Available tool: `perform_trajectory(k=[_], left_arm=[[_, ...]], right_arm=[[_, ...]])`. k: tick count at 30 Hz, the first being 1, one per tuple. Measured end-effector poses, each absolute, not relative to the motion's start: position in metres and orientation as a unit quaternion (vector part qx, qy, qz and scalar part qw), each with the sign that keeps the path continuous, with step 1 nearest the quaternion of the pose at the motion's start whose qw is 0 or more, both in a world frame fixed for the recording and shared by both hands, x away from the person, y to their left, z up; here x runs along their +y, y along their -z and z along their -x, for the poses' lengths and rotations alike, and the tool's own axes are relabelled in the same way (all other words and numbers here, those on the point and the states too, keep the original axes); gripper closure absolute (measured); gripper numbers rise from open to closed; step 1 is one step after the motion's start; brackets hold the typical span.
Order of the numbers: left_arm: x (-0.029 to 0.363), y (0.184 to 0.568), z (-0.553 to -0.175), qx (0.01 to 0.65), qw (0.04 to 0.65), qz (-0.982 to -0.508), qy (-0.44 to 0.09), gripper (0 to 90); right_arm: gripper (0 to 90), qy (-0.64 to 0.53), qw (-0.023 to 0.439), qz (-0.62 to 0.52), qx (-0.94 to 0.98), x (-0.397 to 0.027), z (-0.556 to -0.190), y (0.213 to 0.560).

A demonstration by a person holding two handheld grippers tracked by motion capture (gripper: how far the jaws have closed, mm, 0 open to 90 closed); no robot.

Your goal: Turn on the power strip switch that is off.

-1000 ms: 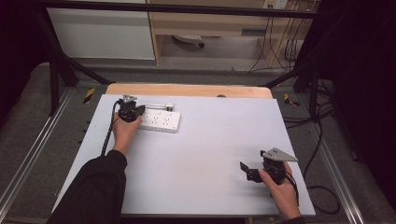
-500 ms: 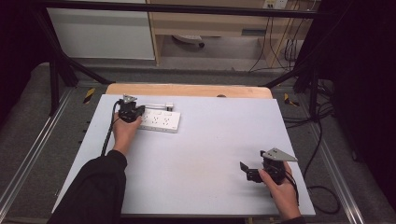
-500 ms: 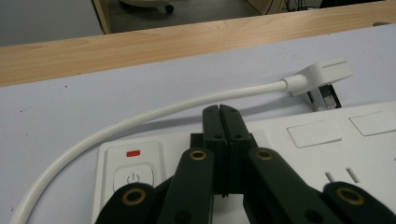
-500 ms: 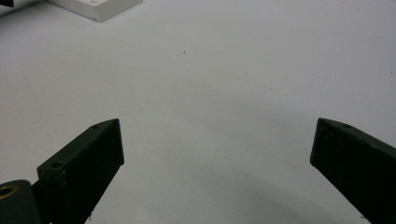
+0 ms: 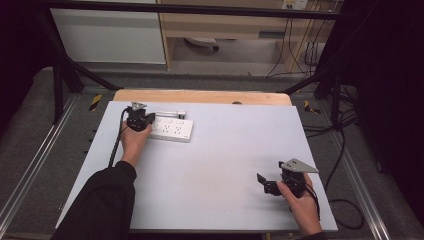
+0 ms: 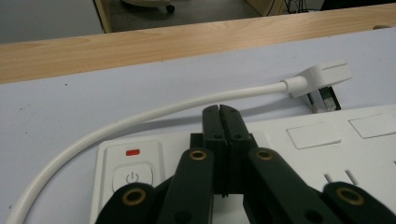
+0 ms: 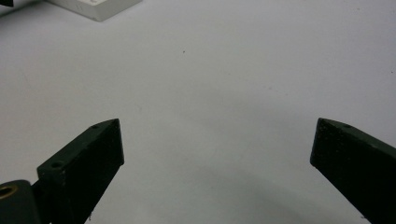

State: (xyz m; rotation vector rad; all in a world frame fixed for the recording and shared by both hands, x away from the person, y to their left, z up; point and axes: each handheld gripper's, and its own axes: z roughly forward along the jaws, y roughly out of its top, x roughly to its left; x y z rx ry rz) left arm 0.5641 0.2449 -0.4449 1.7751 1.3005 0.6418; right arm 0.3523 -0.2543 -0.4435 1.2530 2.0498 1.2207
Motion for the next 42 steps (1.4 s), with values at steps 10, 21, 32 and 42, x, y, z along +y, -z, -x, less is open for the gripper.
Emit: perform_trajectory(k=[10, 21, 32, 42], left_arm=[[0.2462, 0.4449, -0.5648, 0.524, 0.418, -0.699, -0.247, 90.0], [0.2451, 0.4421, -0.5644, 0.52, 0.424, -0.698, -0.249, 90.0], [0.2446, 0.4411, -0.5638, 0.514, 0.43, -0.699, -0.251, 81.8], [0.2455, 0.4386, -0.5634, 0.516, 0.442, -0.691, -0.247, 64.1]], right_arm=[[3.2, -0.441, 0.22, -0.453, 0.743, -0.2543, -0.3523, 0.4436], [3.2, -0.441, 0.221, -0.452, 0.743, -0.2547, -0.3524, 0.4438], [3.2, -0.441, 0.22, -0.452, 0.744, -0.2546, -0.3527, 0.444], [3.1, -0.441, 0.22, -0.452, 0.744, -0.2545, -0.3527, 0.444]])
